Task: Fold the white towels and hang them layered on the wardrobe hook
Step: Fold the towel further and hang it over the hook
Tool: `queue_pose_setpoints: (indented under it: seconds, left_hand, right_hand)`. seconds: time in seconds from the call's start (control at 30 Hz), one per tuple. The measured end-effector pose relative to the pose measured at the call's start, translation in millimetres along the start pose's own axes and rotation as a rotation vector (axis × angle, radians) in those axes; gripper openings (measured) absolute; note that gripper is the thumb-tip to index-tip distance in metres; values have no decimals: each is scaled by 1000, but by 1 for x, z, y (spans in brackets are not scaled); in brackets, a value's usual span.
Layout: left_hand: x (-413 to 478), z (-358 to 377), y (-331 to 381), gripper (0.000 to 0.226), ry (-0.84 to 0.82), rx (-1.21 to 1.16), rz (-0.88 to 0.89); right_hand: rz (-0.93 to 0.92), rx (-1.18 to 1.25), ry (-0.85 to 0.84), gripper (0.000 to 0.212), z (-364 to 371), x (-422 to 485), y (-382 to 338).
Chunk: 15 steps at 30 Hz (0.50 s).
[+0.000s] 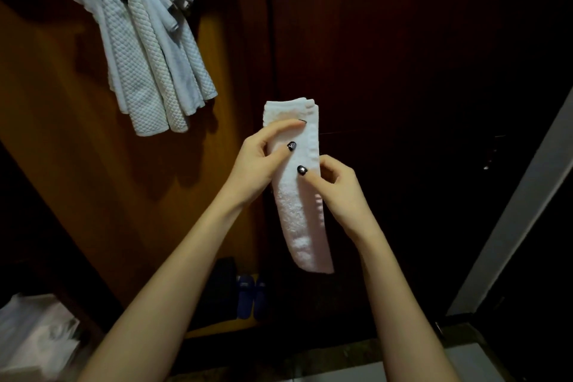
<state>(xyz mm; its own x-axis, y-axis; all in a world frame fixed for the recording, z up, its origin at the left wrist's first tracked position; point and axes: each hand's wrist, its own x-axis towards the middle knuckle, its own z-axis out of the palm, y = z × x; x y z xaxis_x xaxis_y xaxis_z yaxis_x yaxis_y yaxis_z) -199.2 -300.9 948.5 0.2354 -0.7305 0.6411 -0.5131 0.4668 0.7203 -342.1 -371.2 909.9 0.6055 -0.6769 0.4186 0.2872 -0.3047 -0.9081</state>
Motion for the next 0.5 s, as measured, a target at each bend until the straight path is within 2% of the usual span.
queue_pose_setpoints:
  seconds: [0.07, 0.13, 0.2, 0.3, 0.4, 0.5]
  left_hand:
    - [5, -3, -1, 32, 7, 47, 38]
    - [10, -6, -3, 32, 28, 68, 40]
    - [13, -7, -7, 32, 54, 51, 16]
    - [16, -6, -11, 32, 58, 34, -26]
    - [12, 0, -16, 30, 36, -20, -42]
    - [4, 12, -20, 27, 1, -12, -32]
  right_hand:
    - [66, 48, -94, 16, 1, -2, 5]
    - [108, 16, -163, 15, 3, -6, 12]
    - [114, 28, -167, 10, 3, -11, 19]
    - [137, 176, -190, 22, 2, -15, 23]
    - [143, 234, -115, 27, 5, -13, 22]
    - [79, 175, -19, 17, 7, -4, 15]
